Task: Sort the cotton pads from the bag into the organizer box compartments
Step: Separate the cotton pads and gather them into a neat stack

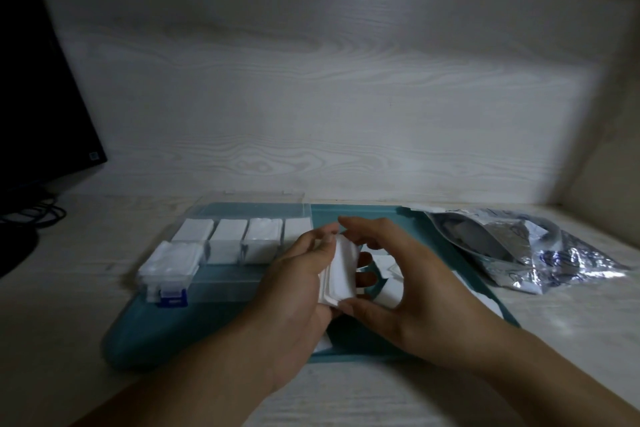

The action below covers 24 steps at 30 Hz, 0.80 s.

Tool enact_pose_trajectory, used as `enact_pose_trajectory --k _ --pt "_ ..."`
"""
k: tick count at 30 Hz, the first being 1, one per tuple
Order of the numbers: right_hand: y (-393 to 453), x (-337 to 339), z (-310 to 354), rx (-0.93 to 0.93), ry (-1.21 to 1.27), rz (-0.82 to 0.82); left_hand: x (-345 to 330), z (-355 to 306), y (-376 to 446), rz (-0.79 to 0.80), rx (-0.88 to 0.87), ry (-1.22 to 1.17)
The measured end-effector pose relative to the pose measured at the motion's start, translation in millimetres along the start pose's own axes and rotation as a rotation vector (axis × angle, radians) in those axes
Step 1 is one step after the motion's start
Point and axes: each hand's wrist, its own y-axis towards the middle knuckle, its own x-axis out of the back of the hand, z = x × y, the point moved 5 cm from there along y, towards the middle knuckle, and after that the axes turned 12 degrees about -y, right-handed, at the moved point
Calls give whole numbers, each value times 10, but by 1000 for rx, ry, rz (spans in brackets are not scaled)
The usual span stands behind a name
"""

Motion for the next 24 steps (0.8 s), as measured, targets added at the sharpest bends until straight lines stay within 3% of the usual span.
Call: enact_pose_trajectory --k 15,24 --pt "-23 -82 21 11 -4 22 -58 27 -44 97 6 23" --pt "-21 -76 28 -14 46 11 -80 21 -70 69 -22 28"
